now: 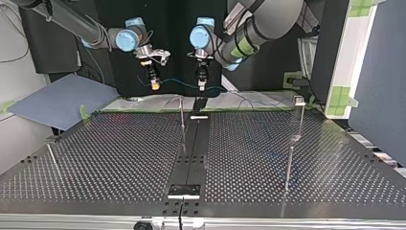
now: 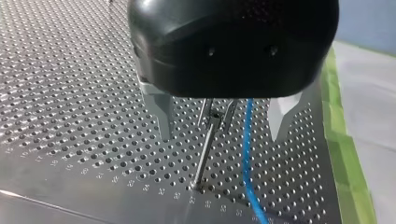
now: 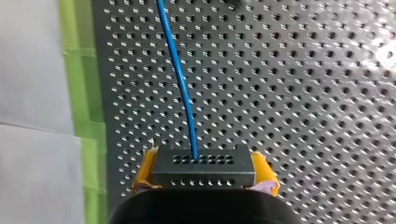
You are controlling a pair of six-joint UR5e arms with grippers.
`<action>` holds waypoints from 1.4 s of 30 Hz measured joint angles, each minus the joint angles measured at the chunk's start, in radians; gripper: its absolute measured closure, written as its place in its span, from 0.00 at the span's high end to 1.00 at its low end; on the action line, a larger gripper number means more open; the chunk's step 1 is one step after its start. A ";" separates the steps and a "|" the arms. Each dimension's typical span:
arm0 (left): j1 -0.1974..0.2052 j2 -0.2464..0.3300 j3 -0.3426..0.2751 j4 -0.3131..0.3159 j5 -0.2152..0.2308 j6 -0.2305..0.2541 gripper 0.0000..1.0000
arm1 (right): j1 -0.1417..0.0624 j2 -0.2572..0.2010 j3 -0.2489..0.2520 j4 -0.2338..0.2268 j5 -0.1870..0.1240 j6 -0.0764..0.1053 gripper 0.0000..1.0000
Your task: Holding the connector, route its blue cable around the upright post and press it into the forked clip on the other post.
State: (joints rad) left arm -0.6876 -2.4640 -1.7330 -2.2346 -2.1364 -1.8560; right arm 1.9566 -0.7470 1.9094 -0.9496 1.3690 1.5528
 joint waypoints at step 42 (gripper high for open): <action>0.002 -0.109 0.174 -0.142 0.032 -0.070 1.00 | 0.000 0.032 -0.030 0.031 -0.065 -0.021 0.00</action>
State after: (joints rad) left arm -0.6852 -2.5726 -1.5595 -2.3770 -2.1046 -1.9255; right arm 1.9570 -0.7152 1.8799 -0.9184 1.3043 1.5314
